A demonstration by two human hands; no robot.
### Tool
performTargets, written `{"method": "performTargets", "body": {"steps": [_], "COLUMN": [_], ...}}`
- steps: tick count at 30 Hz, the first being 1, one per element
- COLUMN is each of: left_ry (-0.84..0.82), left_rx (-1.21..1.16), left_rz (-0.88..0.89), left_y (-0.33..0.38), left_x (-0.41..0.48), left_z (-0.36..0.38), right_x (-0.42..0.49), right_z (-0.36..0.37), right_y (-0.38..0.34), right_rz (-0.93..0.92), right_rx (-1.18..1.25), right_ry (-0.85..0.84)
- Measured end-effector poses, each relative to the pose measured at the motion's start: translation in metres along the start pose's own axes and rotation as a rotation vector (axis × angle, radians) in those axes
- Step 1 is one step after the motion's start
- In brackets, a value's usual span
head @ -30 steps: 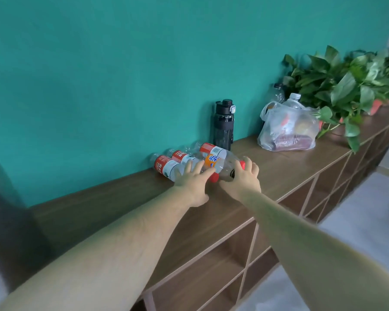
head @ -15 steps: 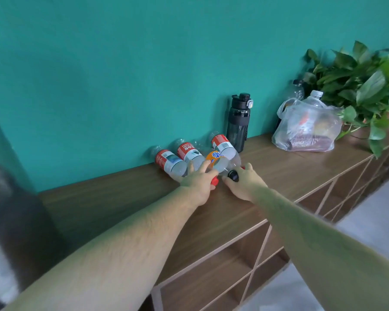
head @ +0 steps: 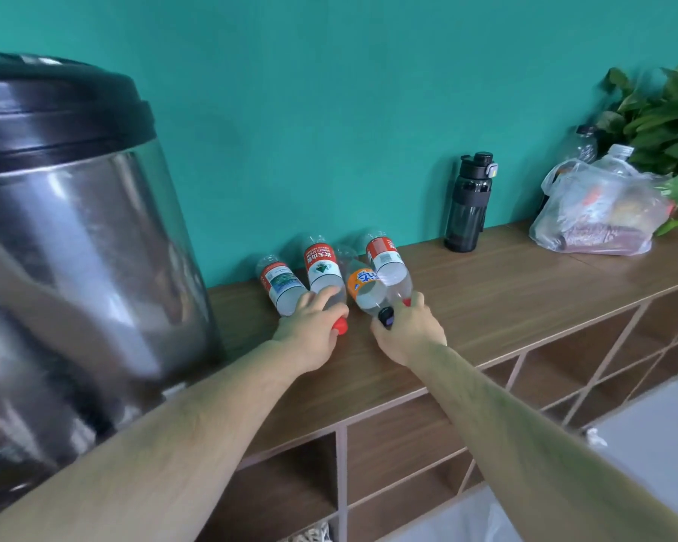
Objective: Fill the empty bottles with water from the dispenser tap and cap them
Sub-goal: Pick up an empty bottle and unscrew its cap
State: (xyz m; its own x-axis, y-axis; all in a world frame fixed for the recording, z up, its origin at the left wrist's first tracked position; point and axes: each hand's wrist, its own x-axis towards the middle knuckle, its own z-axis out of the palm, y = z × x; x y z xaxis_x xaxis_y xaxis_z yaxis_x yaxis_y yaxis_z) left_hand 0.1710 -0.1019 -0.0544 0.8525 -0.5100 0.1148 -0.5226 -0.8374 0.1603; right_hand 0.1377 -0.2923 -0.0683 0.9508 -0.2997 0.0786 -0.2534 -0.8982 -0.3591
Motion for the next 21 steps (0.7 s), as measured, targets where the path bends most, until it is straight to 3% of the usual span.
{"method": "performTargets", "body": {"steps": [9, 21], "left_ry": [0.014, 0.131], "left_rx": [-0.093, -0.119], "left_rz": [-0.031, -0.039], "left_y": [-0.005, 0.009], "left_x": [-0.011, -0.048], "left_z": [-0.011, -0.053], "right_x": [-0.010, -0.067], "right_z": [-0.004, -0.041], "right_y": [-0.017, -0.033], "right_rz": [-0.018, -0.246], "right_rx": [-0.125, -0.149], "right_ry": [-0.070, 0.130]}}
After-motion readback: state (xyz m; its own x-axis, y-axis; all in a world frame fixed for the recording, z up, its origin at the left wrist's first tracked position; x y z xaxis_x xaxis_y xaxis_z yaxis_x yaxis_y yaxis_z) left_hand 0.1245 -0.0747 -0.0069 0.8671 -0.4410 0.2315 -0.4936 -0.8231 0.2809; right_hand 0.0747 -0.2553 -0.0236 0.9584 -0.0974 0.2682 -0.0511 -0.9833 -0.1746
